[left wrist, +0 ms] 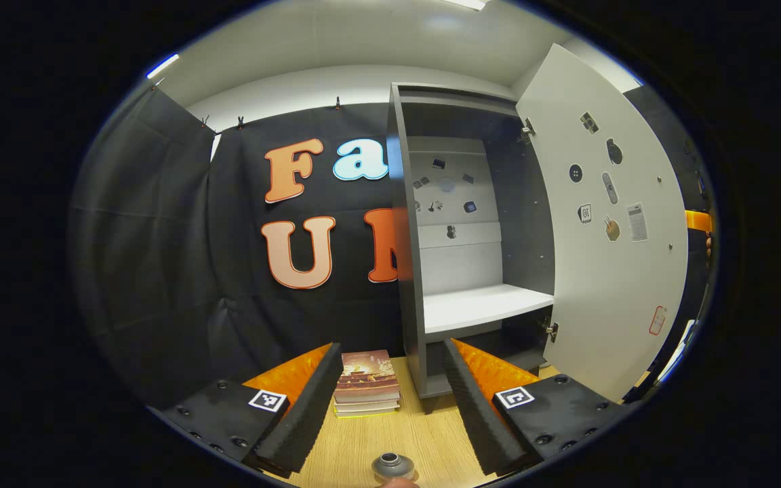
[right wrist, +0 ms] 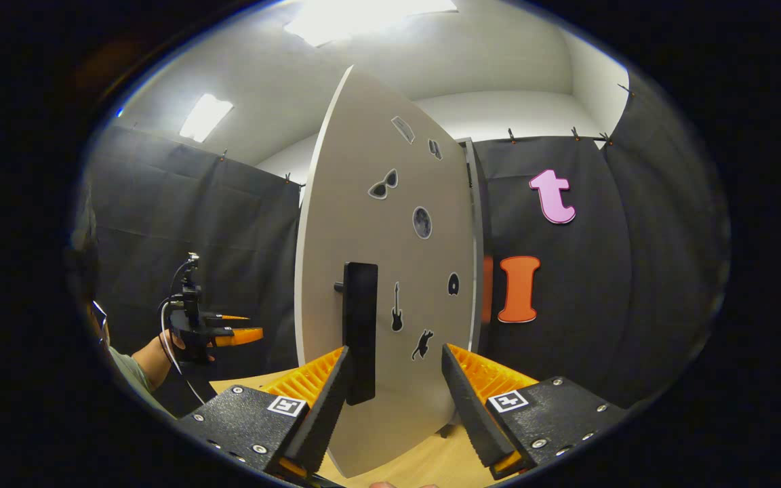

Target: Open the cabinet door with the right hand, grasp the bottle in the cabinet with the left hand and place it on the coaster, then close the cabinet door with the right hand.

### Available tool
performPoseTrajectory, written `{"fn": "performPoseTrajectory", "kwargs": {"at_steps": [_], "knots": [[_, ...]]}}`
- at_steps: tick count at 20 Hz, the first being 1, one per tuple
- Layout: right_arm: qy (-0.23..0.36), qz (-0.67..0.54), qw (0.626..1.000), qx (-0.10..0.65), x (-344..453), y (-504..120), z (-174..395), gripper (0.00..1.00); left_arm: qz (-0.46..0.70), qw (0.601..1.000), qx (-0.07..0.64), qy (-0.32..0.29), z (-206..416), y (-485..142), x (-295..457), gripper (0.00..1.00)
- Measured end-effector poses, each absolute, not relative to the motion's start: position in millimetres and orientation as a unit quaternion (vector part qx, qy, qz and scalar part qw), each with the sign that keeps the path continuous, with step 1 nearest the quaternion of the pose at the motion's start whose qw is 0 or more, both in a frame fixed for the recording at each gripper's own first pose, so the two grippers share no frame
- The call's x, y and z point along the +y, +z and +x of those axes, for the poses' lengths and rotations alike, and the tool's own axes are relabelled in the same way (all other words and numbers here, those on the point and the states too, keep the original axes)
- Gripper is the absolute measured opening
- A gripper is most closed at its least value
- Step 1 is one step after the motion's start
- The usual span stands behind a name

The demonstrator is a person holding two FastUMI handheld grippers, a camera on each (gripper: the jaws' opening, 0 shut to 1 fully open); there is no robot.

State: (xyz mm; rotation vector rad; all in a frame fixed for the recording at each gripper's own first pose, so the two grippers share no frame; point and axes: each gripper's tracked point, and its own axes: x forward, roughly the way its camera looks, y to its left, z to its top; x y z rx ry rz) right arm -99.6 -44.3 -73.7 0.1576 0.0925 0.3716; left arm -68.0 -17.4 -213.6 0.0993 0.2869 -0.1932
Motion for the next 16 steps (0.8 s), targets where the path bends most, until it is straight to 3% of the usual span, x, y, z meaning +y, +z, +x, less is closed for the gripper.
{"fn": "performPoseTrajectory", "kwargs": {"at_steps": [16], "knots": [[0.262, 0.127, 0.956, 0.032, -20, -76, -95, 0.83, 0.026, 0.985, 0.150, -0.081, -56, -231, 7, 0.96]]}}
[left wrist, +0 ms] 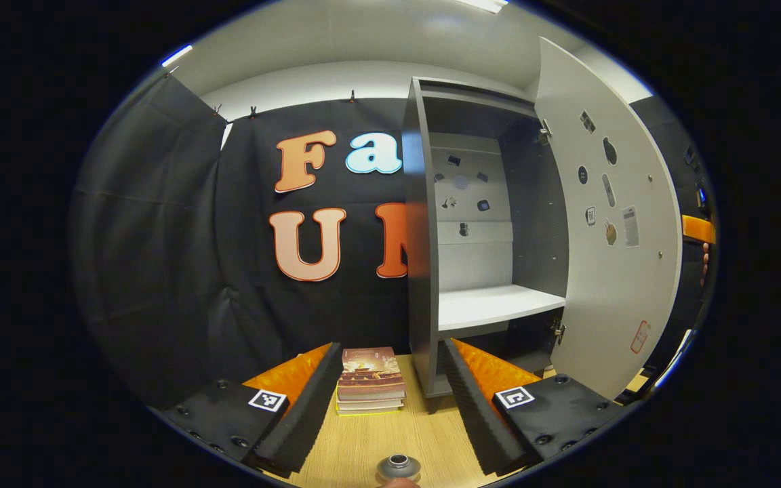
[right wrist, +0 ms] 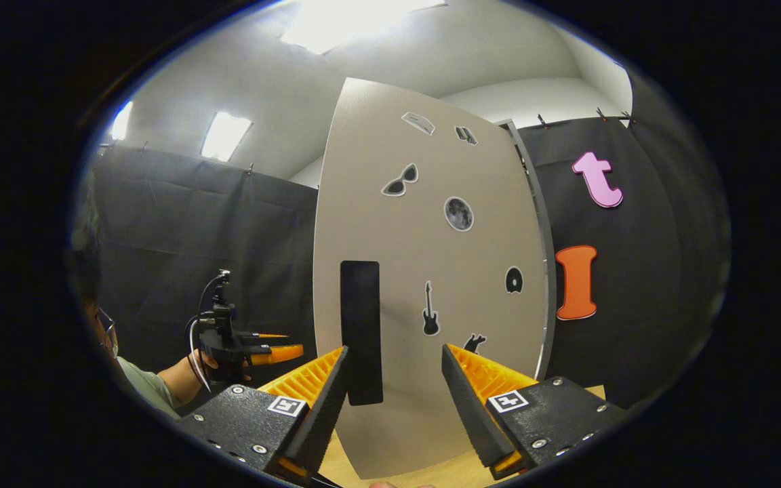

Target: Open the cabinet door with the right hand, grasp the bottle in the cabinet with the left hand and place it on the coaster, then close the cabinet door with the right hand.

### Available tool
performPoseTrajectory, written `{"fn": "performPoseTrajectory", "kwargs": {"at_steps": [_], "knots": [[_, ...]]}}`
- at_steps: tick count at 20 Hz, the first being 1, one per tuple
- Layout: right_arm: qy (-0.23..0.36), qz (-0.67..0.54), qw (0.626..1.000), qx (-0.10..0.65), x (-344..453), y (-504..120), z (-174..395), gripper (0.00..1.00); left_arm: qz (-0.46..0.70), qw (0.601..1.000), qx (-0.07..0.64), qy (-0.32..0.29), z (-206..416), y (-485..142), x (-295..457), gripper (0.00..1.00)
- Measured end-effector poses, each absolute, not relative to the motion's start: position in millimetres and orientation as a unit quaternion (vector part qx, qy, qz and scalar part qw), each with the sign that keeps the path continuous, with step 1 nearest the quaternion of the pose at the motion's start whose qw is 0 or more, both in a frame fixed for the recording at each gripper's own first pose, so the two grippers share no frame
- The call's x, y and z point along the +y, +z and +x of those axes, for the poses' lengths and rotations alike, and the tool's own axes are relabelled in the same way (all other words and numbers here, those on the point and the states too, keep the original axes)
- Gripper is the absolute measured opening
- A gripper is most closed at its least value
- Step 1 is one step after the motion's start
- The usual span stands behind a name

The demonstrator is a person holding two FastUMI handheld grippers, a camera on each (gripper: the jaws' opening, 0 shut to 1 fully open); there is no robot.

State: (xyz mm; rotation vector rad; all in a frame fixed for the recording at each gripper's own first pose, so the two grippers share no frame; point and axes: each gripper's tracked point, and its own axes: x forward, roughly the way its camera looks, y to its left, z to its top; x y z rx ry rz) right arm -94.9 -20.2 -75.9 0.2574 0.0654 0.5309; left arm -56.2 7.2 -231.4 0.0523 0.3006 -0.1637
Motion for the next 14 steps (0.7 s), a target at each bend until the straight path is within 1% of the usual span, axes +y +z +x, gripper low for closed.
{"fn": "performPoseTrajectory", "kwargs": {"at_steps": [6, 7, 8, 9, 11, 12, 13, 14], "knots": [[0.267, 0.122, 0.955, 0.035, -15, -77, -95, 0.83, 0.022, 0.988, 0.140, -0.068, -59, -226, 23, 0.96], [0.264, 0.119, 0.957, 0.035, -15, -78, -95, 0.90, 0.021, 0.988, 0.138, -0.066, -58, -225, 25, 0.96], [0.261, 0.113, 0.958, 0.035, -14, -80, -93, 0.90, 0.023, 0.988, 0.140, -0.064, -57, -226, 26, 0.96], [0.257, 0.105, 0.960, 0.036, -15, -81, -93, 0.83, 0.024, 0.988, 0.139, -0.063, -57, -226, 27, 0.96], [0.247, 0.100, 0.963, 0.041, -15, -83, -88, 0.83, 0.025, 0.988, 0.137, -0.063, -56, -226, 27, 0.96], [0.241, 0.100, 0.964, 0.047, -15, -85, -84, 0.90, 0.026, 0.988, 0.137, -0.063, -55, -226, 27, 0.96], [0.235, 0.099, 0.966, 0.052, -14, -87, -80, 0.90, 0.026, 0.988, 0.136, -0.062, -55, -227, 28, 0.96], [0.225, 0.098, 0.968, 0.057, -17, -89, -76, 0.83, 0.026, 0.988, 0.136, -0.063, -55, -227, 29, 0.96]]}}
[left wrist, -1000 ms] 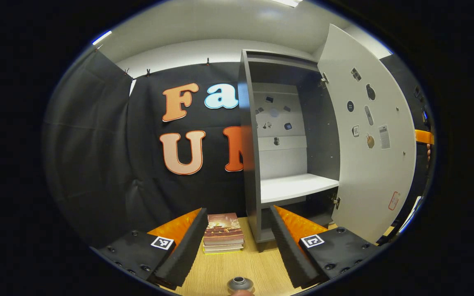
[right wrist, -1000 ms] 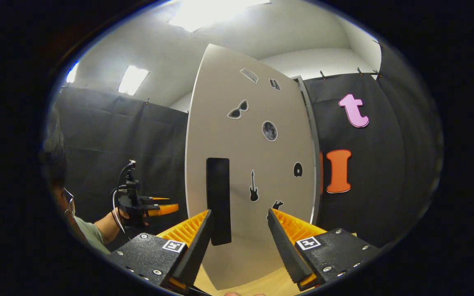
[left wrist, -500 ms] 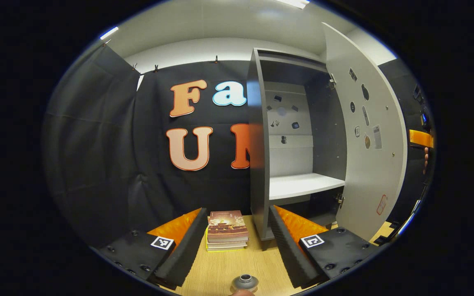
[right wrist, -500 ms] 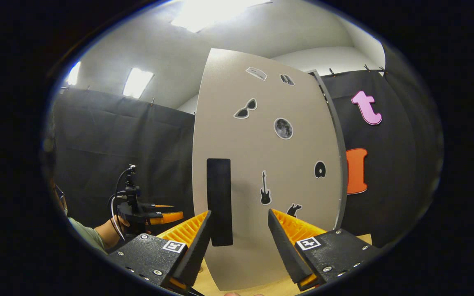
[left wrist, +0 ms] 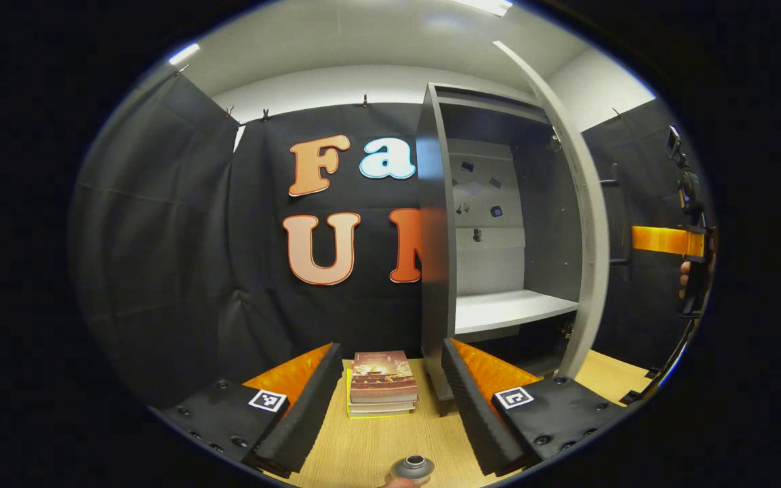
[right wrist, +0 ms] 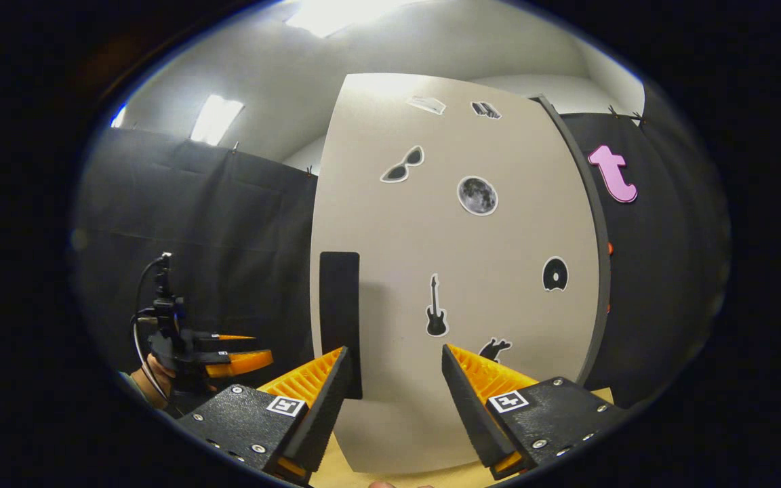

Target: Open the cabinet door with the right hand, grasp the bottle in the cabinet with the left hand and place it on the coaster, then close the cabinet door with the right hand.

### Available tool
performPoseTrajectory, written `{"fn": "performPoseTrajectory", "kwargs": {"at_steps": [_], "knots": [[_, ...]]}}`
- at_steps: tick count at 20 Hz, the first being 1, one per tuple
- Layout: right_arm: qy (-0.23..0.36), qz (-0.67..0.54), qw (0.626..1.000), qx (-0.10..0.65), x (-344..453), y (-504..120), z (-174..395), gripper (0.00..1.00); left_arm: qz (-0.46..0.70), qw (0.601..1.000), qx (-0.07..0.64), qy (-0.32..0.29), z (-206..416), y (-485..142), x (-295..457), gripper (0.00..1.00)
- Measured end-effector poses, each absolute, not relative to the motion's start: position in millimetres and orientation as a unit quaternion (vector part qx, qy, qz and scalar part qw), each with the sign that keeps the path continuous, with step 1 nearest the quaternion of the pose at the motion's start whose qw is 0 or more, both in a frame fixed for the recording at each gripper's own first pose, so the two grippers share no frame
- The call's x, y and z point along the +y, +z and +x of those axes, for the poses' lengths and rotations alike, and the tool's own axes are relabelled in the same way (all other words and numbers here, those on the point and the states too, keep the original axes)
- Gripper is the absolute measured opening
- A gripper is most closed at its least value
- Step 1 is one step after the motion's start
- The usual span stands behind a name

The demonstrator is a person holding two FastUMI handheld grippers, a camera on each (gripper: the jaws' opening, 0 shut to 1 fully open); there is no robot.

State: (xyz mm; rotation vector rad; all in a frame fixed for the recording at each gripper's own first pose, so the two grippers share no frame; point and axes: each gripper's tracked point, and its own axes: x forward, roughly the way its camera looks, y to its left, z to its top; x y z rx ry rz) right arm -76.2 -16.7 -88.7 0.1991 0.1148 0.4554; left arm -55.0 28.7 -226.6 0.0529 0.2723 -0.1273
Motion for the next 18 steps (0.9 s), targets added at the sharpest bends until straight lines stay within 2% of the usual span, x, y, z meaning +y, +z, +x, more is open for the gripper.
{"fn": "performPoseTrajectory", "kwargs": {"at_steps": [8, 18], "knots": [[0.226, 0.104, 0.966, 0.073, -1, -97, -70, 0.83, 0.021, 0.991, 0.121, -0.060, -48, -221, 29, 0.96], [0.196, 0.067, 0.976, 0.064, 19, -91, -63, 0.83, 0.044, 0.994, 0.094, -0.041, -46, -198, 19, 0.95]]}}
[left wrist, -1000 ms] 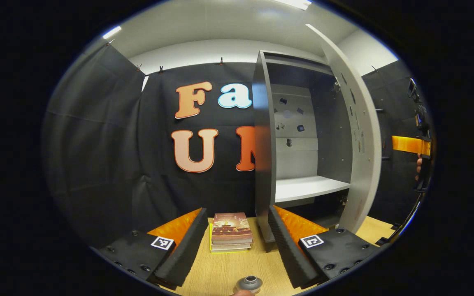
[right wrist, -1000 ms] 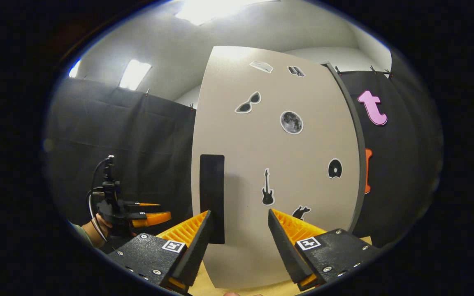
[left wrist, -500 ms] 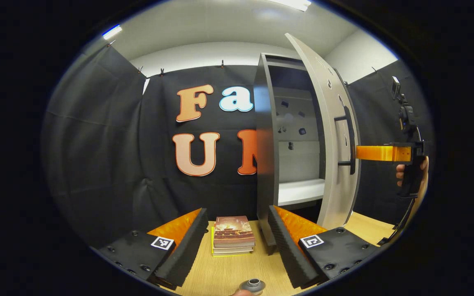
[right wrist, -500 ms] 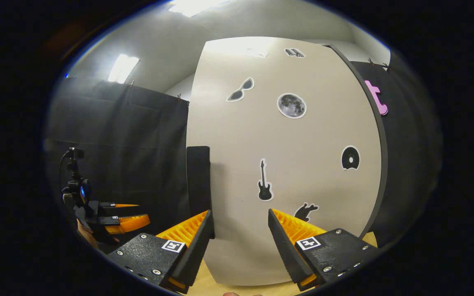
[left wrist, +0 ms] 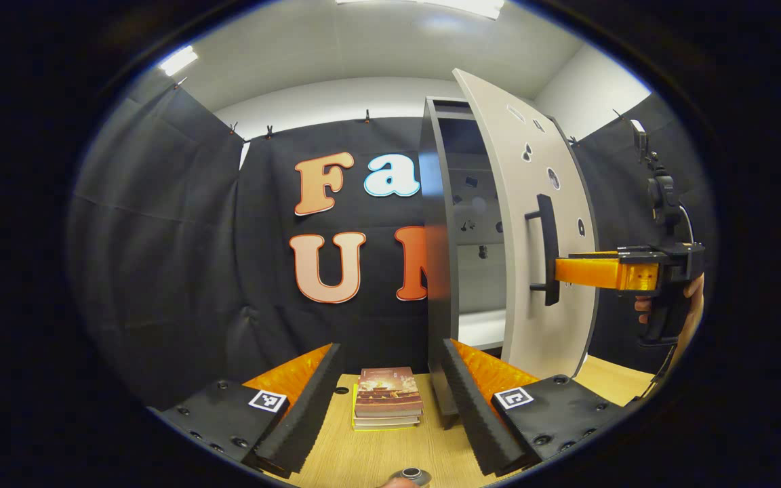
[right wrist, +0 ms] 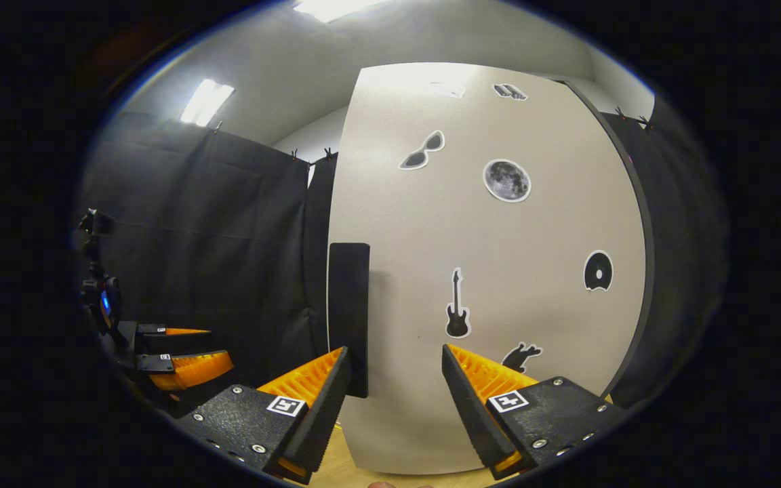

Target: Open the cabinet door with the right hand, grasp the bottle in the cabinet with the left hand and place it on the coaster, then close the cabinet door with the right hand.

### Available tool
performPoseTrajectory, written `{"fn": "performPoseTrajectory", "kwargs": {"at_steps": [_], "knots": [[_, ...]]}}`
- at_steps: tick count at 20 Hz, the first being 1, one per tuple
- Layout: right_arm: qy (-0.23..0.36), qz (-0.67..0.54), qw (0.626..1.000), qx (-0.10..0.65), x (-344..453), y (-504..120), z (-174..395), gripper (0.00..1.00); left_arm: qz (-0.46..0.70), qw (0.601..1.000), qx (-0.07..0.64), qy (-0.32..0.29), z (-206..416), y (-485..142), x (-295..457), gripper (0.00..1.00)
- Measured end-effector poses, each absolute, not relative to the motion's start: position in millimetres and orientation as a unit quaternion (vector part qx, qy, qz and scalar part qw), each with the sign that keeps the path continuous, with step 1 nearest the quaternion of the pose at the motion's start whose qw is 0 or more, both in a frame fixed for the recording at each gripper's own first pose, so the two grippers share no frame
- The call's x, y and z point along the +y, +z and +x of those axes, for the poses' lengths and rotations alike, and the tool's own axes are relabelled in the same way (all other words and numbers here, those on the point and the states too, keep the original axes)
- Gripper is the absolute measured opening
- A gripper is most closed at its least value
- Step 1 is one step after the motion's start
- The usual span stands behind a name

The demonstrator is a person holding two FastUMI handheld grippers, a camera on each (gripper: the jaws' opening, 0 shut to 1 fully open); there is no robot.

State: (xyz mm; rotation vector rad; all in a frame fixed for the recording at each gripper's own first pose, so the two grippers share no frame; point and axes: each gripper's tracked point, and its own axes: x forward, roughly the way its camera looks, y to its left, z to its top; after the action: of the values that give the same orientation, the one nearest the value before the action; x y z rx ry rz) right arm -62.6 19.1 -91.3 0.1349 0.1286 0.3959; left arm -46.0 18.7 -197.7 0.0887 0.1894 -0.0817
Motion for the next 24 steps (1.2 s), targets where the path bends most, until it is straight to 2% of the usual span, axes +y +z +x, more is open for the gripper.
{"fn": "performPoseTrajectory", "kwargs": {"at_steps": [7, 9, 17, 21, 24], "knots": [[0.167, 0.024, 0.984, 0.056, 24, -89, -57, 0.83, 0.046, 0.995, 0.080, -0.035, -53, -181, 14, 0.96], [0.160, 0.029, 0.985, 0.057, 24, -89, -55, 0.87, 0.043, 0.996, 0.074, -0.037, -58, -177, 10, 0.96], [0.154, 0.061, 0.983, 0.082, 17, -94, -39, 0.89, 0.021, 0.997, 0.068, -0.033, -54, -151, -10, 0.95], [0.121, 0.039, 0.990, 0.060, -8, -74, -38, 0.89, 0.015, 0.997, 0.069, -0.038, -50, -134, -24, 0.95], [0.106, 0.029, 0.993, 0.040, -35, -48, -57, 0.90, 0.020, 0.998, 0.054, -0.039, -50, -112, -33, 0.94]]}}
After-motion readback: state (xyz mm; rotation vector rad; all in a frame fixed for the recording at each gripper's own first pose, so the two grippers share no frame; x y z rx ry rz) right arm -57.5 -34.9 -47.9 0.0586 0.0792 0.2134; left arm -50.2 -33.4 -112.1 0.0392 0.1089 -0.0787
